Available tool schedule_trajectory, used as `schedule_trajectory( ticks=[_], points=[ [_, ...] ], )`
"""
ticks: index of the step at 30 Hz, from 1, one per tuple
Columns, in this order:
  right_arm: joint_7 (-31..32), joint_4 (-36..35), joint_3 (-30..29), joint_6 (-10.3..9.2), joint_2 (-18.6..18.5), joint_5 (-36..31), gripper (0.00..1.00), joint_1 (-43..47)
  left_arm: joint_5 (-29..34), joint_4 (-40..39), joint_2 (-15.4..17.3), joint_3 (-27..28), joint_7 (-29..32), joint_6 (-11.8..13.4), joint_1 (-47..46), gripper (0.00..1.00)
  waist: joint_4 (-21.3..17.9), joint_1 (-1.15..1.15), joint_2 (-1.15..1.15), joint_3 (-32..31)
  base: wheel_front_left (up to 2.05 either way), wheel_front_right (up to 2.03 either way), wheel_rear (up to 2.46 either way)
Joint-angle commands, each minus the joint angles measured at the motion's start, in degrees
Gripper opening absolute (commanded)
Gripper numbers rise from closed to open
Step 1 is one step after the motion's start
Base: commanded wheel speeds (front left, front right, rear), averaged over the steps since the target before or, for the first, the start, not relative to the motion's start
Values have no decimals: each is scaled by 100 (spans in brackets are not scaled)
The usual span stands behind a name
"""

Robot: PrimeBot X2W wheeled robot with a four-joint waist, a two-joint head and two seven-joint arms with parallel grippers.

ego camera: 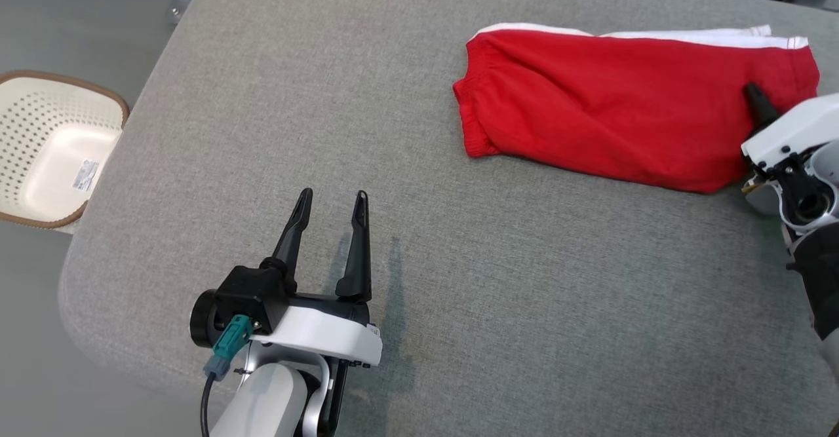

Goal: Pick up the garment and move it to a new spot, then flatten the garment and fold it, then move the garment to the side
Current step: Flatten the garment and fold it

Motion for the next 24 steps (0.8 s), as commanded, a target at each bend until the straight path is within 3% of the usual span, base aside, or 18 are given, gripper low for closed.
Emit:
schedule_trajectory(
  ticks=[1, 24],
  points=[
    [-100, -4, -17, -2, -23, 104, 0, 193, 47, 29, 20, 26, -5, -14, 56, 100, -79, 0, 0, -99, 0, 0, 0],
    [-530, 179, 40, -1, -71, 632, 0, 1496, 302, 332, 22, 471, -4, -302, 624, 100, -972, 0, 0, -1309, 0, 0, 0]
  ],
)
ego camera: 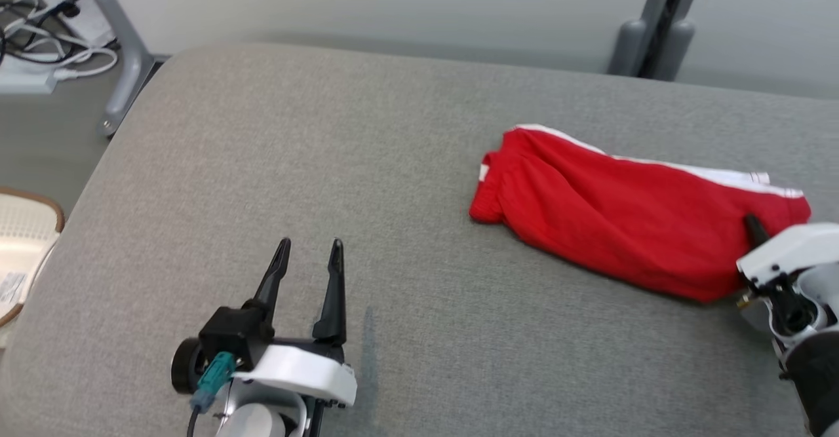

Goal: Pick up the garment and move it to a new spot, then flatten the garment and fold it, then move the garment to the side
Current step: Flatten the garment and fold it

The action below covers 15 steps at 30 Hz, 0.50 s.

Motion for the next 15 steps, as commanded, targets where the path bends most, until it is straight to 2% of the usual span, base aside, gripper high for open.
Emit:
schedule_trajectory(
  ticks=[1, 8, 15],
  points=[
    [-49, 64, 16, 0, -92, -22, 0, 158, -105, -2, 25, 80, -4, -26, 104, 100, -158, 0, -1, -182, 0, 0, 0],
    [-205, -7, 117, 0, -195, -89, 0, 184, -107, -31, 25, 97, -4, -77, 123, 100, -291, 0, -1, -161, 0, 0, 0],
    [-481, -2, 448, 0, -201, -476, 0, -155, -117, 6, 23, 86, -4, -90, 51, 100, -194, 0, -1, -104, 0, 0, 0]
  ],
)
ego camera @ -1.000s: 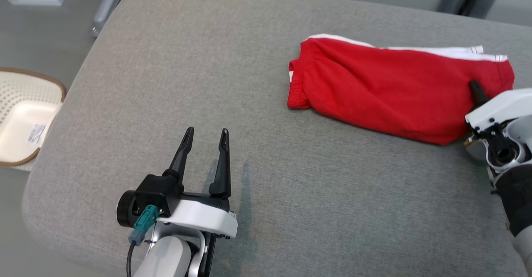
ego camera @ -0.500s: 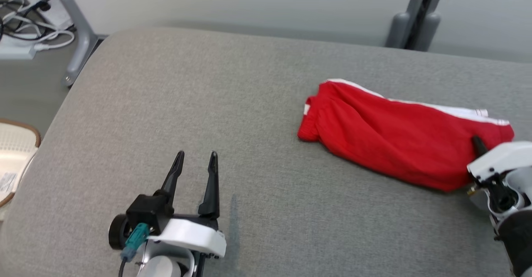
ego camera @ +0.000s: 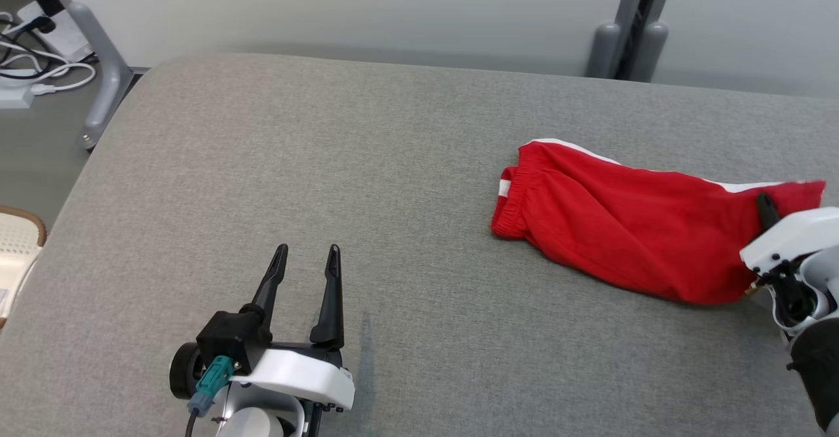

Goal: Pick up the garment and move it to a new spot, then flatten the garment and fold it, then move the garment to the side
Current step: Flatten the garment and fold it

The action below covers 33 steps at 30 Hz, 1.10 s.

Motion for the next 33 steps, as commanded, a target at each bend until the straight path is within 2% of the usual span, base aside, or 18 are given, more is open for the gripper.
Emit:
schedule_trajectory(
  ticks=[1, 8, 20, 26, 33],
  points=[
    [-122, -32, 132, 0, 6, -151, 0, -123, -25, 12, 25, 7, -5, 1, -88, 100, 75, 0, 0, -5, 0, 0, 0],
    [-509, -200, 634, 0, 197, -641, 0, -360, -42, -9, 23, 2, -5, 40, -23, 100, 333, 0, 0, -69, 0, 0, 0],
    [-456, -300, 1396, 0, 653, -1091, 0, -320, -138, -44, 22, -17, -5, 57, 72, 100, 670, 0, 0, -26, 0, 0, 0],
    [-342, -137, 1586, 0, 889, -1151, 0, -343, -207, -86, 24, -89, -5, 83, 46, 100, 824, 0, 0, 72, 0, 0, 0],
    [-383, 207, 1601, 0, 979, -1123, 0, -429, -303, -117, 23, -180, -5, 124, 0, 100, 1001, 0, 0, 194, 0, 0, 0]
  ],
)
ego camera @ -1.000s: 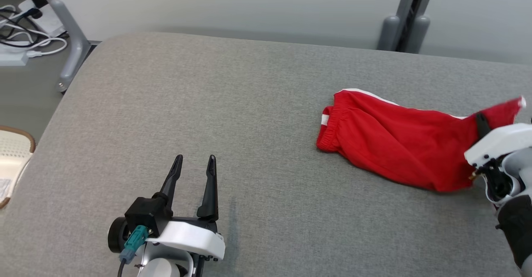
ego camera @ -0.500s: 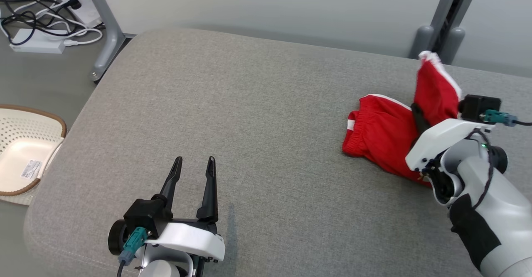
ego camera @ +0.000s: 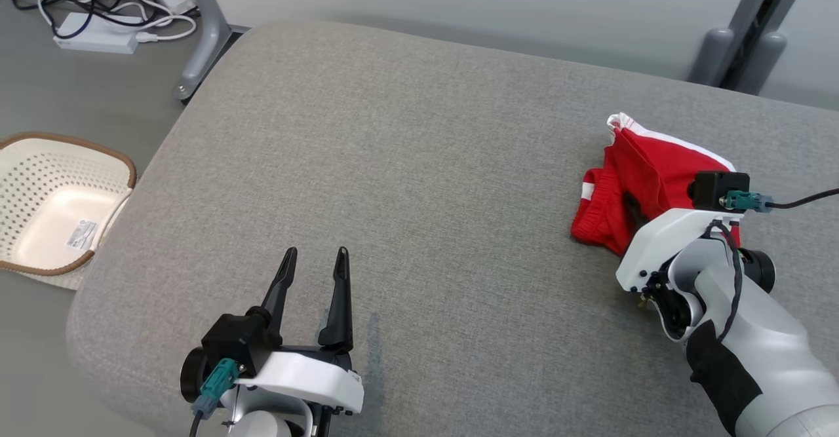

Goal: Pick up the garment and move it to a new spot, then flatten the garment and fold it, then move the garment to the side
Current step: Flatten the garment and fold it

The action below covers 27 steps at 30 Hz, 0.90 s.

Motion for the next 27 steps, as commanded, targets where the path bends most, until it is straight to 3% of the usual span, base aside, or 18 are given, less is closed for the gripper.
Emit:
schedule_trajectory(
  ticks=[1, 4, 5, 7, 20, 27],
  points=[
    [-55, 68, -11, 0, 3, 17, 0, -60, -15, -27, 20, 1, -5, 20, -39, 100, 47, 0, 0, 33, 0, 0, 0],
    [-59, 164, -18, 0, 58, 59, 0, -68, -42, -36, 20, -24, -5, 33, -55, 100, 96, 0, 0, 60, 0, 0, 0],
    [-85, 195, -15, 0, 67, 59, 30, -80, -47, -39, 20, -29, -5, 42, -51, 100, 107, 0, 0, 65, 0, 0, 0],
    [-125, 272, -29, 0, 90, 63, 100, -103, -59, -38, 20, -38, -5, 53, -41, 100, 124, 0, 0, 67, 0, 0, 0],
    [-82, 52, 411, 0, 327, -33, 100, -29, -66, -1, 20, -29, -5, 62, -6, 100, 66, 0, 0, 11, 0, 0, 0],
    [349, -942, 1146, 0, 325, 416, 100, 384, -15, 54, 20, -9, -5, 26, 52, 100, -51, 0, 0, -129, 0, 0, 0]
  ],
)
